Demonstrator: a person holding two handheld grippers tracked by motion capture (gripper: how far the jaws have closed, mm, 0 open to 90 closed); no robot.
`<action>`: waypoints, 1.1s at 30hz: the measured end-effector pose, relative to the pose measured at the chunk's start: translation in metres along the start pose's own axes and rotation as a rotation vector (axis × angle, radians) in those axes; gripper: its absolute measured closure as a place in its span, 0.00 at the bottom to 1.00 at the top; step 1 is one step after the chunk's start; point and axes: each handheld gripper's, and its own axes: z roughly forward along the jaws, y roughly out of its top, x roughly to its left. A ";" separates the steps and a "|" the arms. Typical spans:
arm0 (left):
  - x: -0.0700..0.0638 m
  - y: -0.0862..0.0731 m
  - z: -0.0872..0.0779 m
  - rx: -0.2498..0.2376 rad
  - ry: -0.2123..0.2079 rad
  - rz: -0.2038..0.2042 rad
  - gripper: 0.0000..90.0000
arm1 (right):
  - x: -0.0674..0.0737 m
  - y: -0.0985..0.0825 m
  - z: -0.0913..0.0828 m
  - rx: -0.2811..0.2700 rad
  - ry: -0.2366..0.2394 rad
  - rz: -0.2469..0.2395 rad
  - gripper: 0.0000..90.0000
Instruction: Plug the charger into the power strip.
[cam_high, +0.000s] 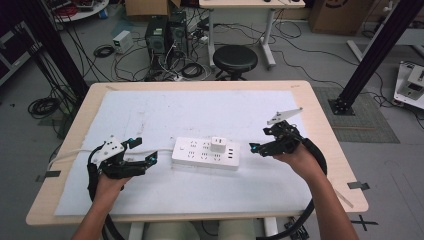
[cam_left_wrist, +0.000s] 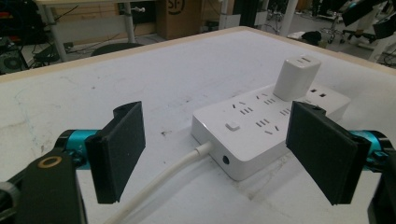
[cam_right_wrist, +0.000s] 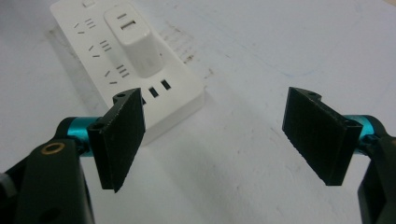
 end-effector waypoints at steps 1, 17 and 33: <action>0.000 0.000 0.000 0.000 0.000 0.000 0.22 | 0.000 0.000 0.000 0.000 0.000 0.000 0.24; 0.003 -0.001 -0.004 0.005 0.021 -0.016 0.22 | 0.004 -0.051 -0.024 -0.098 -0.080 0.096 0.24; 0.002 -0.001 -0.005 0.001 0.023 -0.016 0.22 | 0.009 -0.063 -0.022 -0.092 -0.084 0.096 0.24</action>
